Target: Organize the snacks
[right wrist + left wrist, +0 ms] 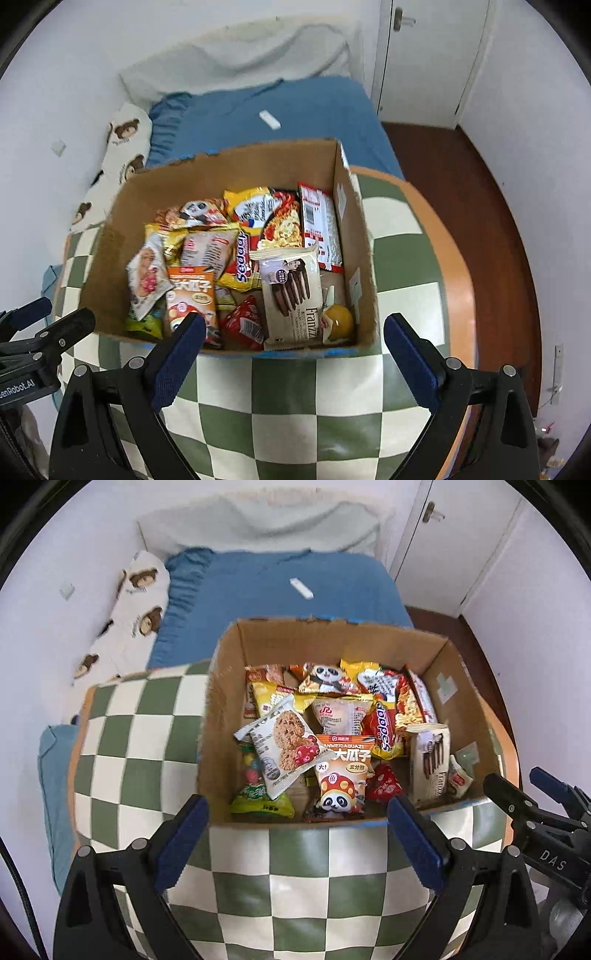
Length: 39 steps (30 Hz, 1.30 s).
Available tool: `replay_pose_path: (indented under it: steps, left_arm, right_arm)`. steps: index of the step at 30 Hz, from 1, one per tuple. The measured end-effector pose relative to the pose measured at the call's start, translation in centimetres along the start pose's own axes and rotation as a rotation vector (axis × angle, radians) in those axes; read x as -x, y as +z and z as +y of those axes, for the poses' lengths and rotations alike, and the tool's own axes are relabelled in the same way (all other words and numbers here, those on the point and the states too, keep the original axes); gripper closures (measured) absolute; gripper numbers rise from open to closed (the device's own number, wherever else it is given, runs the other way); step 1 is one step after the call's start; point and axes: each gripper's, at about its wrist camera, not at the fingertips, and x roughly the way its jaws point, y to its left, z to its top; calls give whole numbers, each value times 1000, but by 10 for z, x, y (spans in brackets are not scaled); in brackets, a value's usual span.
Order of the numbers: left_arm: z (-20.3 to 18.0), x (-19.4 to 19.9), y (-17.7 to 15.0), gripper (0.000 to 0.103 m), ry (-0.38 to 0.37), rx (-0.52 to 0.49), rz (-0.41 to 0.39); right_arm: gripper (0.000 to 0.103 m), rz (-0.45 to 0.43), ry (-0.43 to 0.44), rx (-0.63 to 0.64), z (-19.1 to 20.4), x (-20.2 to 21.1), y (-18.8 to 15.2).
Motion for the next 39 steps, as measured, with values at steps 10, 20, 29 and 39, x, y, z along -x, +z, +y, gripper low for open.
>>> replay_pose_path:
  steps: [10, 20, 29, 39]
  left_arm:
    - [-6, 88, -62, 4, 22, -34, -170]
    - [-4, 159, -119, 4, -5, -27, -232]
    - [6, 209, -142, 4, 14, 9, -319]
    - [6, 221, -151, 4, 12, 12, -346]
  right_arm:
    - [2, -185, 31, 25, 2, 103, -60]
    - [2, -293, 53, 18, 6, 195, -111]
    - [2, -365, 83, 47, 16, 255, -143]
    - [2, -362, 93, 55, 19, 264, -153]
